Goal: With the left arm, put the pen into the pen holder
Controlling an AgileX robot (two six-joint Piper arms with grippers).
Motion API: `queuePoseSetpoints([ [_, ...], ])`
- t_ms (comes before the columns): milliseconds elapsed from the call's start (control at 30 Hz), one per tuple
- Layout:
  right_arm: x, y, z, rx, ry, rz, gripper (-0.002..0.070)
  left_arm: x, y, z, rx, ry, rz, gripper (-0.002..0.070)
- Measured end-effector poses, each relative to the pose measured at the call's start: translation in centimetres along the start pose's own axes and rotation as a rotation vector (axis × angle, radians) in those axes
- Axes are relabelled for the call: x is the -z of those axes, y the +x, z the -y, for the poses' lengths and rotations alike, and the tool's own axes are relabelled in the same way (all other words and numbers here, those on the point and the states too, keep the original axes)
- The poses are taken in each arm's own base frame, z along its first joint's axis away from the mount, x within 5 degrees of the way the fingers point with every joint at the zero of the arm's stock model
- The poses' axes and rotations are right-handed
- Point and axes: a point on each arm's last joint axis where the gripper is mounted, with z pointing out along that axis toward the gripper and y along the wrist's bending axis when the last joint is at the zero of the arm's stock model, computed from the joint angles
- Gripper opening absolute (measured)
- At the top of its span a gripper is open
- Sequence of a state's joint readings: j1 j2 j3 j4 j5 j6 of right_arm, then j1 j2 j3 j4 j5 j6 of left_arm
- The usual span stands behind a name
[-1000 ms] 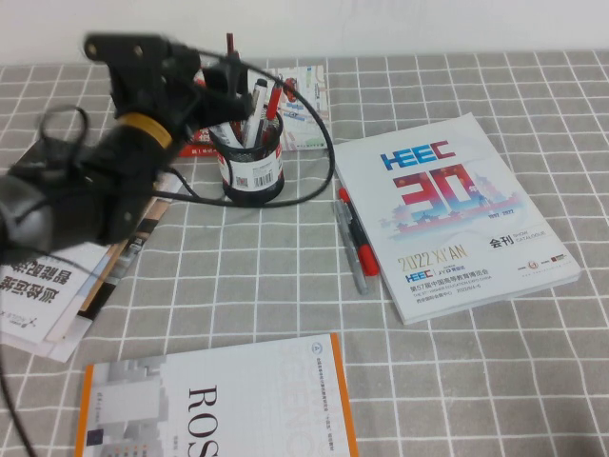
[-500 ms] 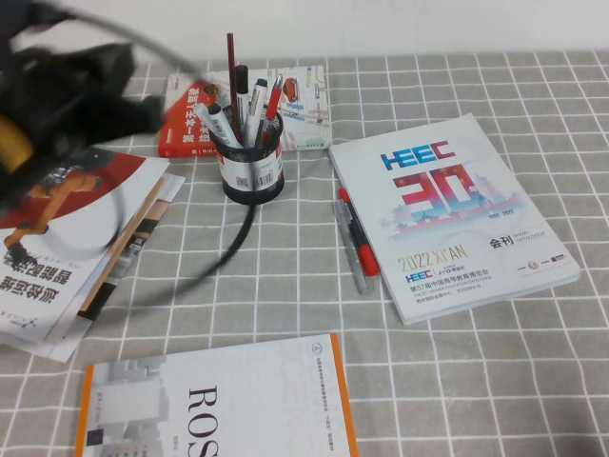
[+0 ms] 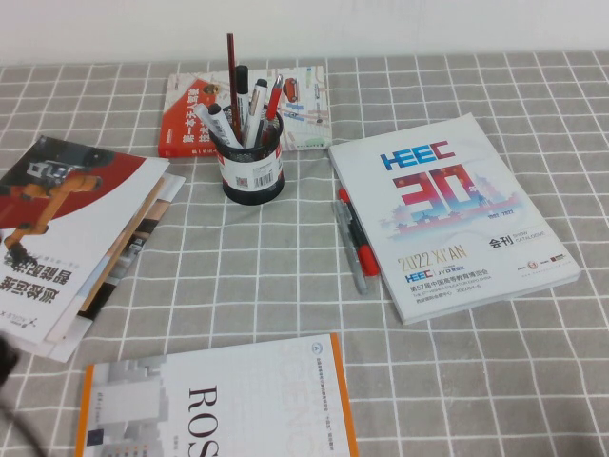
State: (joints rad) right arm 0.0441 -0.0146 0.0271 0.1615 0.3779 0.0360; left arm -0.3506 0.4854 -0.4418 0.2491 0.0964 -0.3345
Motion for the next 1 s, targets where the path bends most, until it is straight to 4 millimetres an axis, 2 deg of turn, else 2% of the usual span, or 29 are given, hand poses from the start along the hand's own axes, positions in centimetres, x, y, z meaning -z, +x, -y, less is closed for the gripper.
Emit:
queuePoseSetpoints([
  [100,0.0,0.0,0.0,0.000,0.000,0.000,-0.0015,2.0,1.9,-0.4,0.039,-0.019,-0.016,0.0000],
  [200,0.0,0.0,0.0,0.000,0.000,0.000,-0.0015,3.1,3.8,-0.7,0.091,-0.040,-0.051,0.0000],
  [500,0.0,0.0,0.0,0.000,0.000,0.000,-0.0015,3.4,7.8,-1.2,0.111,-0.079,-0.180,0.0000],
  [767,0.0,0.0,0.0,0.000,0.000,0.000,-0.0015,3.7,9.4,-1.5,0.111,-0.107,-0.249,0.0000],
  [900,0.0,0.0,0.0,0.000,0.000,0.000,-0.0015,4.5,9.7,-1.7,0.097,-0.139,-0.204,0.0000],
  [1000,0.0,0.0,0.0,0.000,0.000,0.000,-0.0015,4.9,10.3,-1.7,0.024,-0.161,-0.145,0.0000],
])
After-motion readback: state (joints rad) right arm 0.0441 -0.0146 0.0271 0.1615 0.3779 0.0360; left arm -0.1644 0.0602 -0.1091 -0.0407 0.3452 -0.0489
